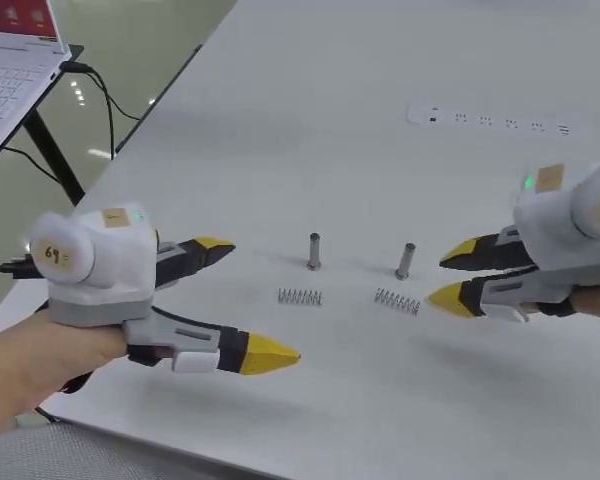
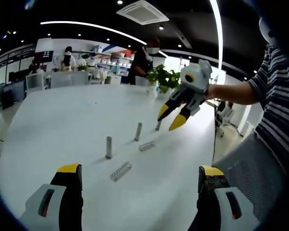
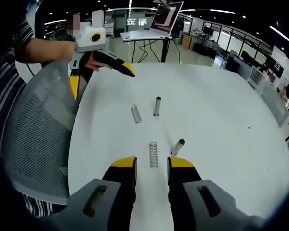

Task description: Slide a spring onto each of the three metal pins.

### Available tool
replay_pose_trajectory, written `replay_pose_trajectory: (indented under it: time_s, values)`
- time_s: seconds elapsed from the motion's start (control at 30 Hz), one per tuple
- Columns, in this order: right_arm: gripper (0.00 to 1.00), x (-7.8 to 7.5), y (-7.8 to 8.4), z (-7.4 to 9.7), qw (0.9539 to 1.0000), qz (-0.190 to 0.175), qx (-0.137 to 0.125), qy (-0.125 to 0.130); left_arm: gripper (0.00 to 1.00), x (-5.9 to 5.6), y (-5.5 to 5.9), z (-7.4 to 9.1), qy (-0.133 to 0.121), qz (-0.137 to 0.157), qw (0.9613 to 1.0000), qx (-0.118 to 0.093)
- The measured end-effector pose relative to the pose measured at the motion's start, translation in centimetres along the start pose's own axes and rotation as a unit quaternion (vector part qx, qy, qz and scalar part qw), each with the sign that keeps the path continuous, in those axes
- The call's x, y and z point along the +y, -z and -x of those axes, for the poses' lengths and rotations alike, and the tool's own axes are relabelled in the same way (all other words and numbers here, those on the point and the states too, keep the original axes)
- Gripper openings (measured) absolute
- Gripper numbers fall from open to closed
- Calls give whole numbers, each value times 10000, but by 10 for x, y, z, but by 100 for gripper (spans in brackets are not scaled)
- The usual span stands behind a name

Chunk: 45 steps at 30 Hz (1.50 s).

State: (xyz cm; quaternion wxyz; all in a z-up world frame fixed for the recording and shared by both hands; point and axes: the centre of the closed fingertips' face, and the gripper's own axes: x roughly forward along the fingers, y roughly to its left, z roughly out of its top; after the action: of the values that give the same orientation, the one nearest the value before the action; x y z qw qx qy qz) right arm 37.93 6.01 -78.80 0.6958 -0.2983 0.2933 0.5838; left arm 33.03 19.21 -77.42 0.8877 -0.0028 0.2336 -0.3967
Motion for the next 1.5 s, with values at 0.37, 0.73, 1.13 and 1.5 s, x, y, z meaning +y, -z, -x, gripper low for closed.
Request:
replay_pose_trajectory:
  time_s: [0.37,0.73,1.13,1.5]
  values:
    - [20,3,10,-30,9988,70,392,-272,98,-1,3,0,26,-39,10000,78]
    - [18,0,18,-45,9976,42,586,-366,98,-1,4,-1,28,-36,10000,76]
    - [17,-5,28,-54,9961,-10,775,-424,98,-1,5,-2,31,-33,10000,87]
    - [13,-3,30,-60,9950,49,894,-443,98,-2,5,-2,45,-28,9999,90]
